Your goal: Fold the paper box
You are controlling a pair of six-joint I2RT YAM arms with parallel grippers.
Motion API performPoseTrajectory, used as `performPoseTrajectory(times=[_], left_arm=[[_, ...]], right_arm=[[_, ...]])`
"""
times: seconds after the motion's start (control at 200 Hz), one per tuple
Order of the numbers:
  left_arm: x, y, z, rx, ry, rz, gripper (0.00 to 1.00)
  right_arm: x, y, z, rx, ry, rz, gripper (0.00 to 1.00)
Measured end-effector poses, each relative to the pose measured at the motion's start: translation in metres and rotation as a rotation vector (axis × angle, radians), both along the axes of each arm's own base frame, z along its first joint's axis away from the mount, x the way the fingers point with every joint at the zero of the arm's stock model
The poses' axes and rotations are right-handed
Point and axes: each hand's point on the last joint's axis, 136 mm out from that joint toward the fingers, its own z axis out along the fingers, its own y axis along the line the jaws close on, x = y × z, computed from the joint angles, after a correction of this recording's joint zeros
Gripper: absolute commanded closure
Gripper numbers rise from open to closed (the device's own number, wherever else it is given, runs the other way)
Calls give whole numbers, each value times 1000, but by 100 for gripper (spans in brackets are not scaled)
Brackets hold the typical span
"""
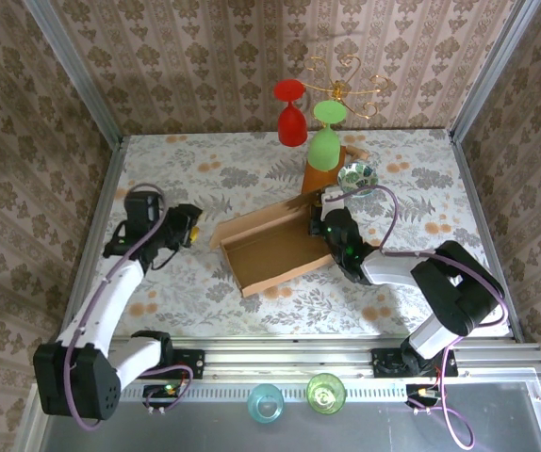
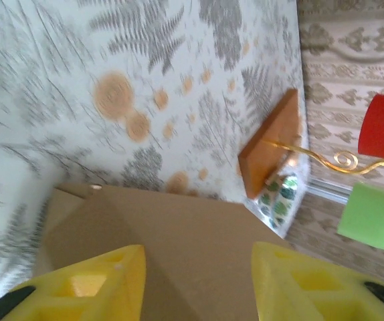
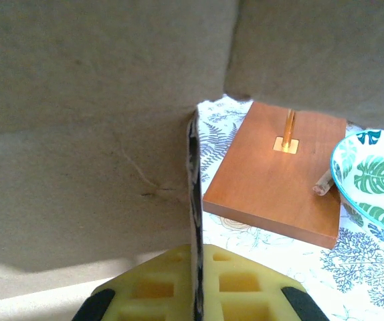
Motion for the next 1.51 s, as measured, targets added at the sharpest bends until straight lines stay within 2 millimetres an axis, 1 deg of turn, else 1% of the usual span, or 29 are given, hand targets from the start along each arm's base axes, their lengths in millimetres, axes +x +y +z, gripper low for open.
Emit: performPoseTrajectory(times=[0.04, 0.085, 0.12, 0.17, 0.22, 0.285, 0.365, 0.43, 0.505, 0.55, 0.63, 0.695, 0.765, 0.94, 1.005, 1.075, 1.105, 1.17, 1.21, 1.37, 1.505], left_arm=[[-2, 6, 14, 76, -29, -27, 70], [-5, 10, 28, 158, -70, -77, 74], [-8, 12, 39, 223, -111, -129, 75], [-14, 13, 47, 303, -162, -201, 75], [-23, 8, 51, 370, -215, -294, 73], [-35, -1, 51, 433, -278, -420, 65], [-44, -14, 51, 486, -346, -556, 59], [-49, -23, 45, 538, -374, -657, 52], [-53, -29, 36, 593, -380, -749, 49], [-54, -29, 30, 626, -384, -779, 47], [-53, -23, 20, 694, -377, -799, 44], [-49, -17, 13, 748, -369, -808, 42], [-41, -13, 7, 799, -366, -821, 41], [-19, -17, -16, 849, -337, -883, 42], [-13, -19, -22, 849, -331, -888, 44], [-7, -21, -25, 848, -333, -883, 49], [-4, -22, -25, 846, -335, -879, 53], [1, -24, -24, 840, -344, -861, 66], [4, -25, -24, 834, -347, -849, 71], [12, -32, -27, 800, -308, -815, 77], [13, -37, -25, 781, -287, -779, 86]], right_arm=[[1, 0, 0, -4, 5, -3, 100], [2, 0, 1, -8, 10, -10, 100], [3, -1, 1, -11, 15, -13, 100], [3, -1, 1, -14, 19, -15, 100], [4, -1, 0, -17, 23, -16, 100], [4, -1, 0, -20, 27, -16, 100], [4, 0, 0, -22, 30, -16, 100], [4, 0, 0, -23, 32, -16, 100], [5, -1, 0, -25, 34, -18, 100], [6, -1, 1, -26, 36, -19, 100], [7, -2, 1, -26, 38, -20, 100], [7, -2, 1, -25, 40, -15, 100], [7, -1, 1, -22, 41, -10, 100], [8, -2, 1, -20, 42, -8, 100], [8, -2, 1, -20, 42, -6, 100], [8, -1, 1, -19, 42, -5, 100], [8, -1, 1, -19, 42, -5, 100], [8, -1, 1, -17, 42, -5, 100], [8, -1, 1, -15, 43, -6, 100], [9, -1, 1, -10, 53, -9, 100], [10, 0, 2, -2, 65, -13, 100]])
